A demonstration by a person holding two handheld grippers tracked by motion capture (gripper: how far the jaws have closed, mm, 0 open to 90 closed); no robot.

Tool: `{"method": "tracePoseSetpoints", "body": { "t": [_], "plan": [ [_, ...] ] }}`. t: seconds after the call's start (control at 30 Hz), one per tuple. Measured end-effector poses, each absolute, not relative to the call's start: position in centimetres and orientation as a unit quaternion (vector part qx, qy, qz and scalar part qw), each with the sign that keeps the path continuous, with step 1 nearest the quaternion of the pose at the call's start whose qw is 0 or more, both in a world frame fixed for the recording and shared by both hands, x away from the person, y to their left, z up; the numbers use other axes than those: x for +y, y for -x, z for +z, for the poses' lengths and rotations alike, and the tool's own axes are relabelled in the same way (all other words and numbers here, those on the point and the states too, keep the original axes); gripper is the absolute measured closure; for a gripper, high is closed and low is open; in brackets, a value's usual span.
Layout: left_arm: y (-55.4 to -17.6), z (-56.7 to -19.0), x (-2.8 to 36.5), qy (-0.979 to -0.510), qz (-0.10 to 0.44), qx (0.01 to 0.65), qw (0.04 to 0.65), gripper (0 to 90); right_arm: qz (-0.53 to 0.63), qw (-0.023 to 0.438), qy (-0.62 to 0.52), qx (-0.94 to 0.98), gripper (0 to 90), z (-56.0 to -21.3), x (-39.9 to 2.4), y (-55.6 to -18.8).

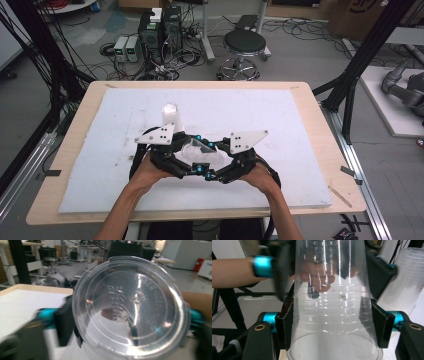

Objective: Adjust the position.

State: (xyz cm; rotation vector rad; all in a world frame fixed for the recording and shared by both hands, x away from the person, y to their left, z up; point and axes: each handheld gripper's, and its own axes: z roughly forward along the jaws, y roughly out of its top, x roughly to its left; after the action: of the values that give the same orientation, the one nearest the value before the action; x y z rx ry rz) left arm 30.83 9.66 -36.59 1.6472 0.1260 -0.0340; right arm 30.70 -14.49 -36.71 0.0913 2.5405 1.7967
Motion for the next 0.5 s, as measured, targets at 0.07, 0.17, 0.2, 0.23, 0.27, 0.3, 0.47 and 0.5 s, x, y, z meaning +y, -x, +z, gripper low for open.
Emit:
{"method": "tracePoseSetpoints", "body": {
  "t": [0.07, 0.17, 0.2, 0.23, 0.27, 0.3, 0.47, 0.5],
  "plan": [
    [-30.8, -36.6, 9.5, -0.736, -0.004, 0.074, 0.673, 3.9, 0.577, 0.014, -0.029, 0.816, 33.2, -36.7, -14.5, -30.8],
    [-30.8, -36.8, 9.6, -0.735, -0.001, 0.076, 0.674, 3.9, 0.577, 0.013, -0.033, 0.816, 33.2, -36.8, -14.6, -30.8],
    [-30.8, -36.8, 9.7, -0.737, 0.0, 0.074, 0.672, 3.9, 0.576, 0.013, -0.033, 0.817, 33.2, -36.8, -14.6, -30.8],
    [-30.7, -36.8, 9.7, -0.738, -0.001, 0.073, 0.671, 3.9, 0.576, 0.013, -0.033, 0.817, 33.2, -36.8, -14.6, -30.8],
    [-30.6, -36.7, 9.7, -0.74, -0.001, 0.071, 0.669, 3.9, 0.573, 0.012, -0.035, 0.819, 33.2, -36.9, -14.6, -30.8],
    [-30.6, -36.7, 9.7, -0.74, -0.001, 0.071, 0.669, 3.9, 0.573, 0.012, -0.035, 0.819, 33.2, -36.9, -14.6, -30.8],
    [-30.7, -36.2, 10.7, -0.779, 0.023, 0.081, 0.622, 3.9, 0.539, 0.016, -0.049, 0.841, 33.2, -36.7, -14.8, -30.8],
    [-30.7, -36.2, 10.7, -0.779, 0.023, 0.081, 0.622, 3.9, 0.539, 0.016, -0.049, 0.841, 33.2, -36.7, -14.8, -30.8]
  ]
}}
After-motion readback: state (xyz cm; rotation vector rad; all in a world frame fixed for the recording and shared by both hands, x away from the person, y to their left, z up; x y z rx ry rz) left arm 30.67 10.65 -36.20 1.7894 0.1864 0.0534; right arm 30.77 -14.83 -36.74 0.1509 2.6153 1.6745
